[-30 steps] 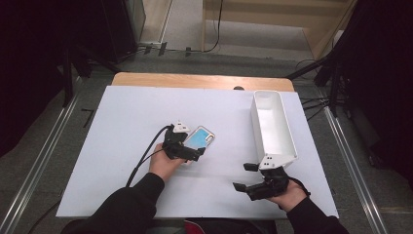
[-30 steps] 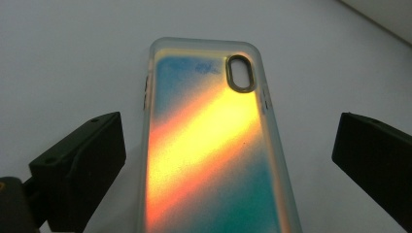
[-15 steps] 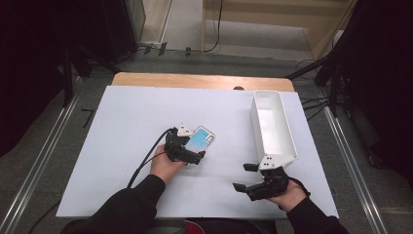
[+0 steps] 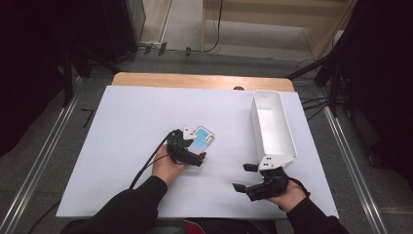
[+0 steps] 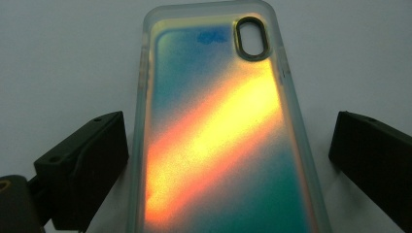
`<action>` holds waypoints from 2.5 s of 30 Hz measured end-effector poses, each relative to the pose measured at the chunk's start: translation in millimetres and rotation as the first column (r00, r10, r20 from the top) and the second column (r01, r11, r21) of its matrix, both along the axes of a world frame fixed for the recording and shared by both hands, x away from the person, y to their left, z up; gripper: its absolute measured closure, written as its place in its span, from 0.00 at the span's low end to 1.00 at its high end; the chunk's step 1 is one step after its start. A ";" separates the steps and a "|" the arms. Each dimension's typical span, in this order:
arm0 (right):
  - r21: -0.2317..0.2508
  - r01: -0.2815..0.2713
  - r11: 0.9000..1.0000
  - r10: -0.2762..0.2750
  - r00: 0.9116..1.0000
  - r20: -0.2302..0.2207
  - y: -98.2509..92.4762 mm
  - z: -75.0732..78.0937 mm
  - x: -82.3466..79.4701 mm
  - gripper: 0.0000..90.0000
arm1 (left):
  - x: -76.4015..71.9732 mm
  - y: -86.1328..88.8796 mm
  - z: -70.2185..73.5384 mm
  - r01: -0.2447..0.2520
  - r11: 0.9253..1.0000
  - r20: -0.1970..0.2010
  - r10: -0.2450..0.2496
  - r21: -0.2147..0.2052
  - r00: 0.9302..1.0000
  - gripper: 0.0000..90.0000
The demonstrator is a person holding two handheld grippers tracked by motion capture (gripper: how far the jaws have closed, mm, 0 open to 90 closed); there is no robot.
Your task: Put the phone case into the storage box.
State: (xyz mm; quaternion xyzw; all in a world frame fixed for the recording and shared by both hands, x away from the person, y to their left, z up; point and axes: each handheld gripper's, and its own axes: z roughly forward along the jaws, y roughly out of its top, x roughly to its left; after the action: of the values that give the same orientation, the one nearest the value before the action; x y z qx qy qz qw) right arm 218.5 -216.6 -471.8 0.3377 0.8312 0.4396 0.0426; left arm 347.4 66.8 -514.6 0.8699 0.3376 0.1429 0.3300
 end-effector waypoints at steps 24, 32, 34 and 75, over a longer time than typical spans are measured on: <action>-0.005 -0.002 1.000 0.002 1.000 -0.003 0.9 -0.4 0.0 0.21 | -3.1 2.6 1.3 -0.009 0.999 0.021 0.010 -0.034 1.000 0.18; -0.001 -0.004 1.000 0.004 1.000 0.000 0.1 0.2 0.1 0.21 | -2.4 2.9 2.0 -0.016 0.999 0.014 0.017 -0.045 1.000 0.19; 0.000 -0.004 1.000 0.004 1.000 0.002 0.0 0.2 -0.1 0.21 | -0.7 4.6 3.7 -0.020 0.998 -0.005 0.020 -0.065 1.000 0.19; -0.006 0.004 1.000 -0.003 0.999 0.043 6.9 5.6 0.1 0.21 | -12.2 28.4 48.7 -0.086 0.908 -0.123 0.039 -0.409 0.992 0.19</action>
State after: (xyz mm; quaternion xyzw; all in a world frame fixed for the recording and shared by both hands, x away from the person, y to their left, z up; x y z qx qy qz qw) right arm 218.6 -209.7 -466.1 0.3294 0.8309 0.4441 0.0625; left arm 335.2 95.2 -465.9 0.7757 0.4059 0.0300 0.4824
